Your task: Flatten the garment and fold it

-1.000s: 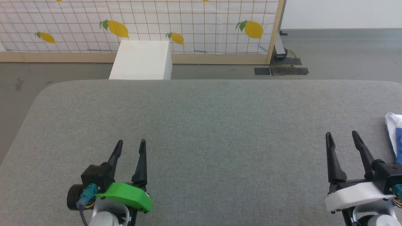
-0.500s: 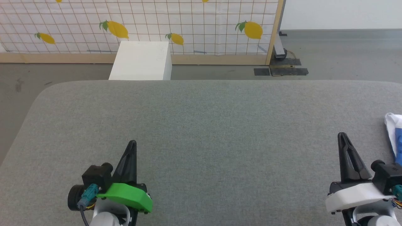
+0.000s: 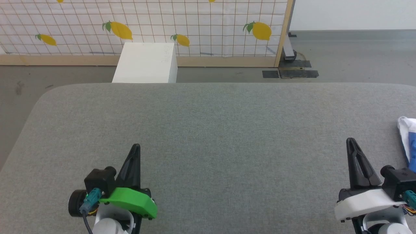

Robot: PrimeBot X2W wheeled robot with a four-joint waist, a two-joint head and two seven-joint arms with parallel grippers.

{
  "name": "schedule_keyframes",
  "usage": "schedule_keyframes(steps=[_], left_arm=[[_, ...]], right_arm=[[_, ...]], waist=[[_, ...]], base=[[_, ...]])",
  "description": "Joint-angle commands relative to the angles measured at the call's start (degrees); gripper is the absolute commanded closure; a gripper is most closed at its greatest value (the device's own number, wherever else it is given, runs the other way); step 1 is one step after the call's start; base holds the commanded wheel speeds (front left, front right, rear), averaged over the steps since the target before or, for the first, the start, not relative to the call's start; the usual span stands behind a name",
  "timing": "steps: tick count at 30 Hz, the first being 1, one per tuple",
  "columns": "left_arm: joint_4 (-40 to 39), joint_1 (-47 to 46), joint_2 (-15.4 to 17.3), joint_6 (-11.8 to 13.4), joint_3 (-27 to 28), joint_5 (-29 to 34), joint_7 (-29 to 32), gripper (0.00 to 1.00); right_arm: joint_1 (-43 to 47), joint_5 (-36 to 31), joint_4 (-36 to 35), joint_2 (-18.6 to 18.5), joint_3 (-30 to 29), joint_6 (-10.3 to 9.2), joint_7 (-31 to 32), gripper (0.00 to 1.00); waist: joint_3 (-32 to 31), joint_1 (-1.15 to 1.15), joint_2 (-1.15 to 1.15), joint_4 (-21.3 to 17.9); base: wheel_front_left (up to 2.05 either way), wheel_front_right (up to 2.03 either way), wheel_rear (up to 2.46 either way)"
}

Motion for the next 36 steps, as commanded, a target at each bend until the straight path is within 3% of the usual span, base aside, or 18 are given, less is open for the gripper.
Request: schedule_keyframes(steps=[1, 36], left_arm=[[-0.54, 0.61, -0.07, 0.42, 0.19, 1.0, 0.37, 1.0], [-4.14, 1.95, -0.22, 2.07, 1.23, 4.31, 4.43, 1.0]], right_arm=[[-0.23, -0.31, 0.09, 0.02, 0.23, -0.01, 0.31, 1.0], [-0.74, -1.33, 0.36, 0.06, 2.07, -0.04, 2.61, 1.0]], waist=[[0.0, 0.0, 0.0, -0.01], [0.08, 0.0, 0.0, -0.25]], base=[[0.0, 0.0, 0.0], [0.0, 0.0, 0.0]])
